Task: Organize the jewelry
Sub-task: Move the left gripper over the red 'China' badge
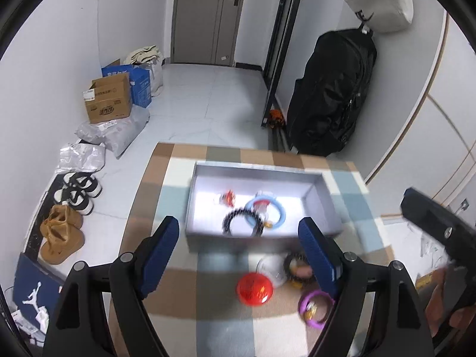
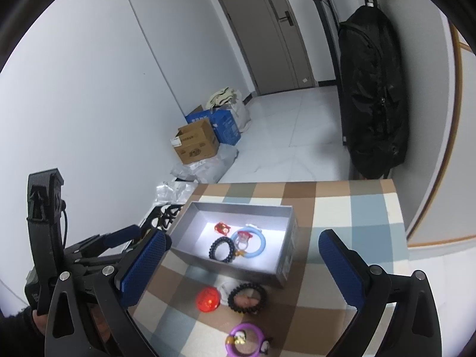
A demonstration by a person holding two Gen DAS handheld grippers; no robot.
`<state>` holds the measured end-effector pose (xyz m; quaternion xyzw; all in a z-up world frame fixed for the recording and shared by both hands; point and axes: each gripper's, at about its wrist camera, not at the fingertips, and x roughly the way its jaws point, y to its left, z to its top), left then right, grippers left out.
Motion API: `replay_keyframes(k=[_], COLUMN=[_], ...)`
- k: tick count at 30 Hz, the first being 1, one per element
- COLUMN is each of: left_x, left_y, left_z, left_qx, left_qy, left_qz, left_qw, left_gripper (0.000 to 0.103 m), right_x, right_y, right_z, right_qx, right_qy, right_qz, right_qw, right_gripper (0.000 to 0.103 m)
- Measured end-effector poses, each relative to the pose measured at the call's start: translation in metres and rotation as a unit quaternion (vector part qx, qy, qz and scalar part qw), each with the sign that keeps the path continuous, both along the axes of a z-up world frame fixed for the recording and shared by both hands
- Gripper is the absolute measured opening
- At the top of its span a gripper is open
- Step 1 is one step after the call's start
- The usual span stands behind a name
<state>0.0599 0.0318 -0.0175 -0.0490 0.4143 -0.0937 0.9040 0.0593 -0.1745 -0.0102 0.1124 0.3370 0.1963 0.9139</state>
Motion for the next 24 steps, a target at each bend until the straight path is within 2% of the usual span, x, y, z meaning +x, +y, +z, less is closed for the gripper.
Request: replay_keyframes(k=[8, 14, 20, 24], left_x=[-0.02, -0.022, -0.018, -0.017], left_y=[-0.003, -0.002, 0.002, -0.005], left_z=[-0.007, -0.03, -0.046, -0.055], left_qx=[0.019, 0.014, -0.01, -0.003], left_qy=[-0.002, 0.044, 0.084, 0.105], left_qz=[-0.001, -0.02, -0.029, -0.038], left_qw=[0.9998, 0.9987, 0.996, 0.9937], left_gripper=[0.08, 0.08, 0.08, 0.08], right_x=[-0.016, -0.029, -0.033, -0.032], right_y=[-0.001, 0.0, -0.004, -0.009], right_z=[-0.009, -0.022, -0.031, -0.032], right_qx=[-0.002, -0.01, -0.006, -0.002], right_qy=[0.006, 0.021, 0.04, 0.045], right_qz=[-0.003, 0.001, 0.003, 0.003], right_qw=[1.0, 1.0, 0.999, 0.999], right_gripper=[0.103, 0.103, 0.103, 0.103])
